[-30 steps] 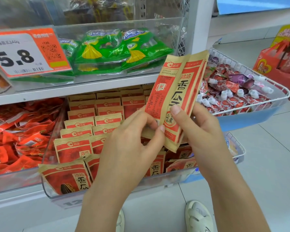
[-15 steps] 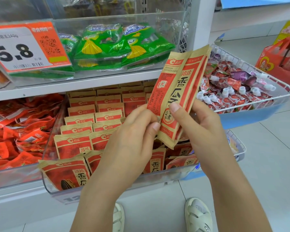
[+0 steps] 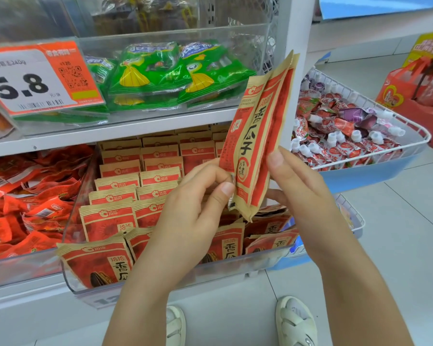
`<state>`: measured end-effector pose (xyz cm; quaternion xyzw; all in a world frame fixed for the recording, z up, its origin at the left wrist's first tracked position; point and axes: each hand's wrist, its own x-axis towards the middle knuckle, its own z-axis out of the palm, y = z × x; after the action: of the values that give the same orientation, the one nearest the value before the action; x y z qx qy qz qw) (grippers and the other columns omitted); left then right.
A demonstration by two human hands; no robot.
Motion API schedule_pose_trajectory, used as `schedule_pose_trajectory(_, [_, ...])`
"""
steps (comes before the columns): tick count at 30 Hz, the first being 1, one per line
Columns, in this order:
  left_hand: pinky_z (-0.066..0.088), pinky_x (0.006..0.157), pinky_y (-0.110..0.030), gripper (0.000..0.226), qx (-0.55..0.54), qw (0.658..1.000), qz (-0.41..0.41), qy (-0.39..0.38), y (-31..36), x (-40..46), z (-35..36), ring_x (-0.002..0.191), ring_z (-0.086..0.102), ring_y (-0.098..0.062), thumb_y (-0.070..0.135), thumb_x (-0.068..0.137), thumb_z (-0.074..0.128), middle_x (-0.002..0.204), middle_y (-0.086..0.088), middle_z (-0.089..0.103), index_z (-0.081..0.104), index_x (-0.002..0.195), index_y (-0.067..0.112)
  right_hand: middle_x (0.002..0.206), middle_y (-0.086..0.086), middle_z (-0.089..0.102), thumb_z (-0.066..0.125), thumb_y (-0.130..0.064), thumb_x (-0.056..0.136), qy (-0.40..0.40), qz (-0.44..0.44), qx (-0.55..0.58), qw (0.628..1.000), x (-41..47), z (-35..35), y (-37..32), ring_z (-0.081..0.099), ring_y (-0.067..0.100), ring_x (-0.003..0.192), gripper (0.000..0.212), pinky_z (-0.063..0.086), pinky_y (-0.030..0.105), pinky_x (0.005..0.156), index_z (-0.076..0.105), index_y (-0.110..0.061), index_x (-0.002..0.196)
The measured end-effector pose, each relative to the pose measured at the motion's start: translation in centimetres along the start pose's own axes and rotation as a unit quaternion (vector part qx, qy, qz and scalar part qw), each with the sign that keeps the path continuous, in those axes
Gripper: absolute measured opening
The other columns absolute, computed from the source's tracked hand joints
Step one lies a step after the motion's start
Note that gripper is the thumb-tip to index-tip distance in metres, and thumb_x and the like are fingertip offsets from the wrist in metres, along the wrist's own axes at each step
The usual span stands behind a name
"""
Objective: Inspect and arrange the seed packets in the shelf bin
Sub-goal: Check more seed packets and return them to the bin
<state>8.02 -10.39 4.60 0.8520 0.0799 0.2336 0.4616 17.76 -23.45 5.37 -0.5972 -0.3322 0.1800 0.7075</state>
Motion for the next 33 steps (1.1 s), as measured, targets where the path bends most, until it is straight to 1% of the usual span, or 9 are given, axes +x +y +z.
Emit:
schedule_pose_trajectory(3, [0.048, 0.090, -0.028, 0.018, -0.049, 0.998, -0.008, -0.024, 0.4, -0.2, -0.2, 0.108, 0.057, -0.006, 0.031, 0.095, 0.048, 0.105, 0.008, 0.068, 0.060, 0.082, 0.027, 0.117, -0.011, 0.070, 0.057, -0.046, 0.092, -0.029, 0.017, -0.011, 0.999, -0.2, -0.8, 0.2, 0.064, 0.007, 0.112, 0.058, 0.051, 0.019, 0.091, 0.048, -0.018, 0.142])
schedule_pose_trajectory(7, [0.047, 0.091, -0.031, 0.017, -0.044, 0.998, -0.020, -0.049, 0.3, -0.1, 0.1, 0.108, 0.058, -0.007, 0.034, 0.094, 0.048, 0.104, 0.008, 0.068, 0.058, 0.083, 0.028, 0.118, -0.002, 0.070, 0.070, -0.059, 0.075, -0.033, 0.031, -0.005, 0.999, -0.3, -1.0, 0.9, 0.066, 0.016, 0.110, 0.082, 0.054, 0.026, 0.088, 0.044, -0.021, 0.143])
schedule_pose_trajectory(11, [0.050, 0.090, -0.019, 0.019, -0.067, 0.995, -0.047, -0.061, 0.7, 0.1, 0.3, 0.105, 0.058, 0.012, 0.027, 0.098, 0.056, 0.103, 0.014, 0.072, 0.065, 0.083, 0.024, 0.114, 0.002, 0.071, 0.066, -0.046, 0.073, -0.011, 0.021, 0.009, 1.000, -0.1, -1.1, 1.2, 0.069, 0.016, 0.104, 0.074, 0.055, 0.024, 0.081, 0.047, -0.023, 0.141])
schedule_pose_trajectory(14, [0.049, 0.085, -0.011, 0.014, -0.116, 0.991, -0.054, 0.031, 1.7, 0.3, 0.3, 0.100, 0.063, 0.008, 0.024, 0.095, 0.057, 0.098, 0.020, 0.072, 0.070, 0.094, 0.026, 0.113, -0.002, 0.071, 0.062, -0.048, 0.073, -0.018, 0.015, -0.008, 1.000, -0.1, -1.3, 1.1, 0.068, 0.014, 0.105, 0.072, 0.055, 0.025, 0.085, 0.049, -0.028, 0.140])
schedule_pose_trajectory(17, [0.055, 0.086, -0.027, 0.025, -0.196, 0.969, -0.063, 0.136, 2.4, 0.7, 0.2, 0.097, 0.069, -0.003, 0.041, 0.089, 0.056, 0.098, 0.014, 0.074, 0.070, 0.100, 0.025, 0.122, -0.008, 0.068, 0.058, -0.050, 0.076, -0.069, 0.014, -0.038, 0.997, -0.1, -1.3, 0.6, 0.064, 0.011, 0.114, 0.069, 0.053, 0.023, 0.091, 0.049, -0.029, 0.141])
schedule_pose_trajectory(20, [0.057, 0.085, -0.033, 0.027, -0.224, 0.951, -0.053, 0.204, 3.1, 1.2, -0.1, 0.091, 0.070, -0.006, 0.044, 0.089, 0.061, 0.091, 0.006, 0.075, 0.072, 0.095, 0.021, 0.126, -0.011, 0.066, 0.059, -0.051, 0.073, -0.103, 0.014, -0.069, 0.992, -0.2, -0.8, 0.4, 0.064, 0.011, 0.112, 0.071, 0.053, 0.018, 0.086, 0.049, -0.033, 0.140])
schedule_pose_trajectory(24, [0.059, 0.079, -0.027, 0.037, -0.248, 0.936, -0.048, 0.246, 3.6, 1.9, -0.5, 0.082, 0.071, -0.010, 0.045, 0.074, 0.062, 0.085, 0.000, 0.075, 0.071, 0.090, 0.014, 0.117, -0.020, 0.068, 0.064, -0.051, 0.068, -0.095, 0.013, -0.059, 0.994, -0.5, -0.3, 0.6, 0.067, 0.000, 0.098, 0.061, 0.052, 0.012, 0.073, 0.056, -0.046, 0.128])
schedule_pose_trajectory(28, [0.059, 0.075, -0.025, 0.033, -0.261, 0.929, -0.056, 0.255, 3.4, 2.2, -1.0, 0.077, 0.071, -0.008, 0.044, 0.069, 0.066, 0.081, 0.001, 0.075, 0.071, 0.085, 0.015, 0.118, -0.018, 0.067, 0.065, -0.053, 0.067, -0.100, 0.020, -0.067, 0.992, -0.2, 0.0, 0.8, 0.066, 0.009, 0.100, 0.060, 0.055, 0.017, 0.069, 0.057, -0.054, 0.127])
schedule_pose_trajectory(33, [0.059, 0.077, -0.024, 0.032, -0.297, 0.922, -0.066, 0.241, 3.4, 2.0, -1.3, 0.078, 0.072, -0.009, 0.038, 0.073, 0.066, 0.082, -0.002, 0.076, 0.072, 0.088, 0.010, 0.120, -0.018, 0.067, 0.065, -0.053, 0.067, -0.091, 0.014, -0.065, 0.994, -0.1, 0.2, 1.0, 0.065, 0.008, 0.106, 0.061, 0.051, 0.014, 0.078, 0.057, -0.050, 0.128])
